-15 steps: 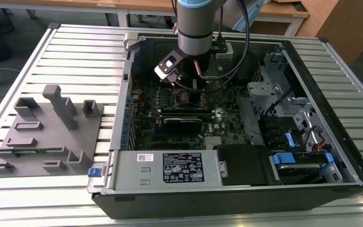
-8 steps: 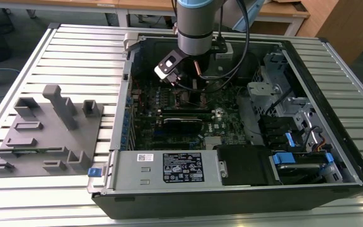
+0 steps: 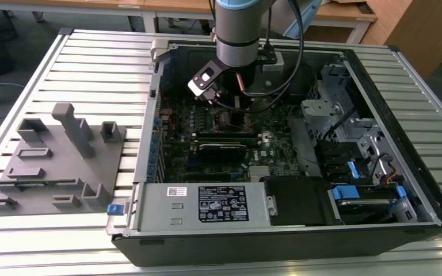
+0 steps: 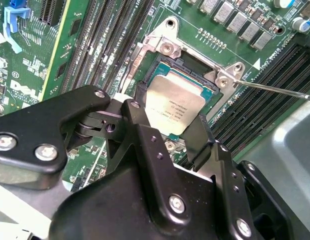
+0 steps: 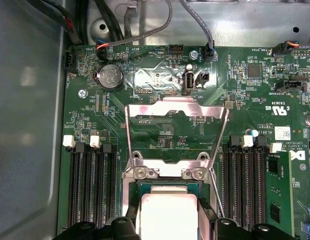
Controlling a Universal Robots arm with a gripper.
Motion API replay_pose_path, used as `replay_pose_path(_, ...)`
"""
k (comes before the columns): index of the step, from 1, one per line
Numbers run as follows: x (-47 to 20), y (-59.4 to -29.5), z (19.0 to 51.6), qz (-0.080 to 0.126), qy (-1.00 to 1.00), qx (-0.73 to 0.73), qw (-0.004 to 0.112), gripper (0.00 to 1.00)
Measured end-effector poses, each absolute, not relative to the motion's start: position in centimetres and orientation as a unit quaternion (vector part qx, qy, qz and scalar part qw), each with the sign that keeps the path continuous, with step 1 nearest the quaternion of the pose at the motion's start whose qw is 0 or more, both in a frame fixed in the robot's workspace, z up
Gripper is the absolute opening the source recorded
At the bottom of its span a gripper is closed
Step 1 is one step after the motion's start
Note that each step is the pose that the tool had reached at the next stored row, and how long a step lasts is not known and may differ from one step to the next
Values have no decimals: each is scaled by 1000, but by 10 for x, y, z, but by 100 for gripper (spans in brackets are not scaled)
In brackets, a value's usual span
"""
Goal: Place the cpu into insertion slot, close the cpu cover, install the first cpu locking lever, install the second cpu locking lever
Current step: 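Place the cpu into insertion slot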
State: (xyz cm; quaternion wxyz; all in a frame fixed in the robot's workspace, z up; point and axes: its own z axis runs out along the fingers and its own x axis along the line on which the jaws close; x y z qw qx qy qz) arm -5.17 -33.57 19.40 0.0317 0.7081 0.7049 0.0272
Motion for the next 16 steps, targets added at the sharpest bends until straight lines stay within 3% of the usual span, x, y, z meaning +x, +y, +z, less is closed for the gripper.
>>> replay_pose_path(16, -54, -336, 194, 28, 705, 708, 32, 54)
